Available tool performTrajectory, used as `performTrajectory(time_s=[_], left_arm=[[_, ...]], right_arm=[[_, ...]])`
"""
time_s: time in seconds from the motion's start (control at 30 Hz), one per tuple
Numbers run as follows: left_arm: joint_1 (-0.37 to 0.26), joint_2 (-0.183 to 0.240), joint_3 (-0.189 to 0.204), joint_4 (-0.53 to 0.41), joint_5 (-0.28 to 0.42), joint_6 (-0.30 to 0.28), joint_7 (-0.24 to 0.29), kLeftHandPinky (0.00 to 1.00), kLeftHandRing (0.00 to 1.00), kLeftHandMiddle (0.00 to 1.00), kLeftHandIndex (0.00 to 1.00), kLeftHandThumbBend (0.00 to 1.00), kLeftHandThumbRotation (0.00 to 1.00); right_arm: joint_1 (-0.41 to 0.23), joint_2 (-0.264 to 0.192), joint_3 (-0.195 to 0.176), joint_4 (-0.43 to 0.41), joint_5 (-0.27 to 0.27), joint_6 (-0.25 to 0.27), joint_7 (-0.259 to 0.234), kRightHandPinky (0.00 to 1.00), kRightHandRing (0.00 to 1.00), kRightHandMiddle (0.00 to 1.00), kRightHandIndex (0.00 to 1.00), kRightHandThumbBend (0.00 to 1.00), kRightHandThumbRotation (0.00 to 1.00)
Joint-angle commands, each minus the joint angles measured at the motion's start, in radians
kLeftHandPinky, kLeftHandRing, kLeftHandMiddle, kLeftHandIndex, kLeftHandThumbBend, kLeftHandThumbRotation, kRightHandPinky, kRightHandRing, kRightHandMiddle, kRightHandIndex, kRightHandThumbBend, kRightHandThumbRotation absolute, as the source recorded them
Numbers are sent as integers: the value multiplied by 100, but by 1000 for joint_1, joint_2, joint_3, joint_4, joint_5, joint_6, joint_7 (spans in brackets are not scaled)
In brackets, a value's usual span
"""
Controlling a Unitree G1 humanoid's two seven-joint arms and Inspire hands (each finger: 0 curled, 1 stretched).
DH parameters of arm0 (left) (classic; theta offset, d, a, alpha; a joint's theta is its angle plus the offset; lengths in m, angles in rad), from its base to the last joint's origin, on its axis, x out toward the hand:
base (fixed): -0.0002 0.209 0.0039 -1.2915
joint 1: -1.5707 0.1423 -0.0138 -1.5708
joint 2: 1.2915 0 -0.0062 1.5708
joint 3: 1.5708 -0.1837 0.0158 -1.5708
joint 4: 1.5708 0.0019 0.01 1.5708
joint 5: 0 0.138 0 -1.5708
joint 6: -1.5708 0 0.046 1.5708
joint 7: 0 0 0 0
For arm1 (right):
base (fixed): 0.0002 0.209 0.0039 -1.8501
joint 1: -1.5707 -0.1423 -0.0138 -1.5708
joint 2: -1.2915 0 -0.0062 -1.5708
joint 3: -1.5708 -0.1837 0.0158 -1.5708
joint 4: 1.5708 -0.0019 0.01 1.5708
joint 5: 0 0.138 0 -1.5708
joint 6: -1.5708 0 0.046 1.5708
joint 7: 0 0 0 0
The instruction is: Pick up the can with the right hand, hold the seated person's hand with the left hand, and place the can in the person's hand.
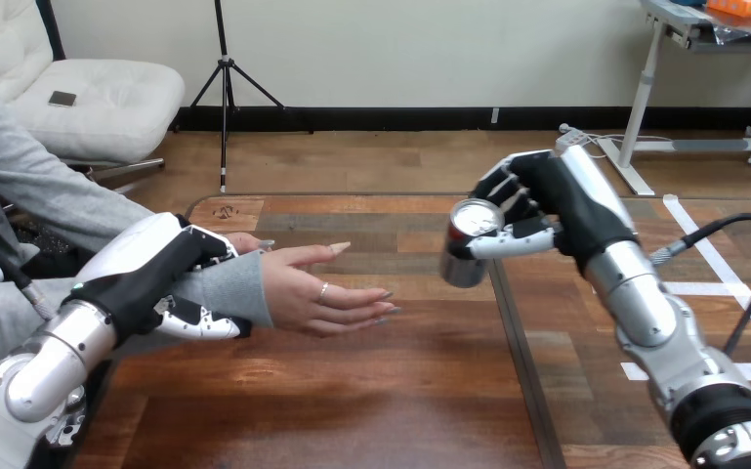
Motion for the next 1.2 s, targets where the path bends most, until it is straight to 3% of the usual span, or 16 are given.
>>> performTrajectory(time_s=[0.0,1.17], left_arm=[[-145,-51,35,-87,-49,-30,25,23,28,37,43,39,0],[-173,-99,31,-87,-48,-27,19,19,24,35,43,37,0]], right_arm=[[-134,13,-11,-72,19,-26,-4,33,36,42,45,70,0],[-148,120,5,-107,15,-30,13,34,36,41,45,68,0]])
